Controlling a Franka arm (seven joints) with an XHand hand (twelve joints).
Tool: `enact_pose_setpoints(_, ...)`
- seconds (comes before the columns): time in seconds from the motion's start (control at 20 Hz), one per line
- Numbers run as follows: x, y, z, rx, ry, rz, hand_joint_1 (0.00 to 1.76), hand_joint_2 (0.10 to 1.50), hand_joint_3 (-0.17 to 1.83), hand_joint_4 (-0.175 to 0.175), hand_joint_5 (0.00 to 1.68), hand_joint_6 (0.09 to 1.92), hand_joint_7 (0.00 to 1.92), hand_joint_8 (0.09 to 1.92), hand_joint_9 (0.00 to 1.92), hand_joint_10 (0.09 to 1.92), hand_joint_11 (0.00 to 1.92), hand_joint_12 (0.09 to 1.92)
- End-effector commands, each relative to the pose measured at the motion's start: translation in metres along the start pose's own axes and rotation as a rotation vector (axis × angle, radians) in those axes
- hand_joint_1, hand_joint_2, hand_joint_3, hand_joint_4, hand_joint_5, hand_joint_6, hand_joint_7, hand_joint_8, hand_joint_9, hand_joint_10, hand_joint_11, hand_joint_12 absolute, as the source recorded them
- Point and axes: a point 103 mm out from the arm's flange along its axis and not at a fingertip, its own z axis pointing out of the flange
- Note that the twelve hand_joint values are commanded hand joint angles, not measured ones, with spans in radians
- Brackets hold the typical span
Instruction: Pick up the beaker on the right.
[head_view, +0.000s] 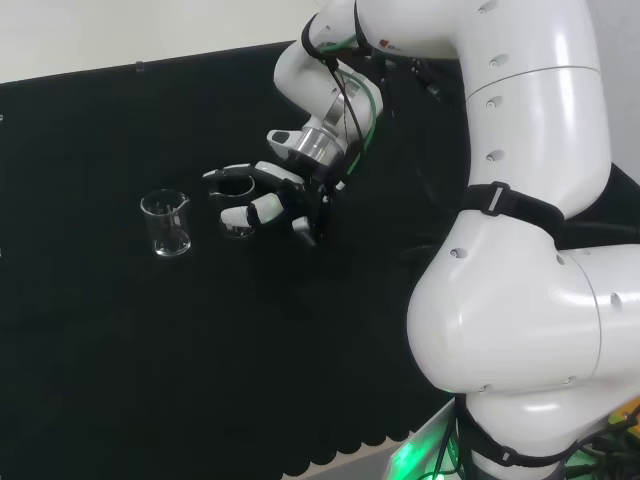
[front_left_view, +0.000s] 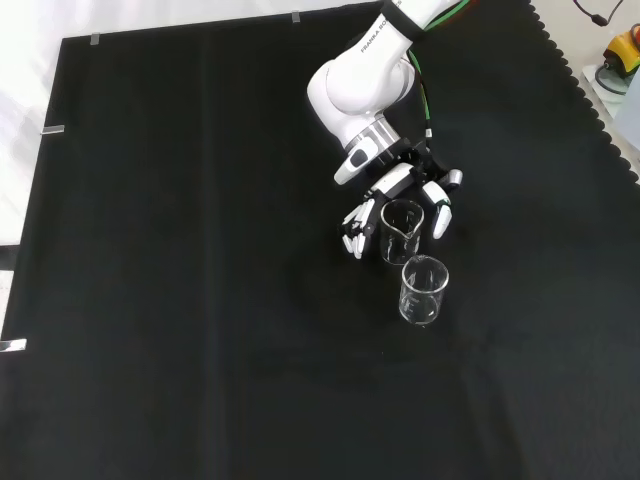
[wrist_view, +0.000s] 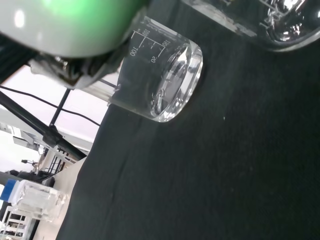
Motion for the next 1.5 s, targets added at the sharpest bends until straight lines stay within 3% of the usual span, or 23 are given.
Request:
enact_pose_setpoints(0.05,0.000,0.001,0.002,0.008,0.007,-0.002,0.92,0.31,0.94,-0.039,0.48,0.09,0.35,0.58,0.39,0.57,0.00,1.17)
enact_pose_setpoints(0.3,0.001,0.003,0.004,0.004,0.043,-0.005,0.94,0.30,0.95,-0.046,0.46,0.09,0.34,0.59,0.41,0.58,0.05,1.33)
enact_pose_setpoints(1.5,0.000,-0.009,-0.002,-0.003,0.052,-0.022,0.98,0.30,0.98,-0.057,0.44,0.12,0.34,0.62,0.46,0.59,0.15,1.30)
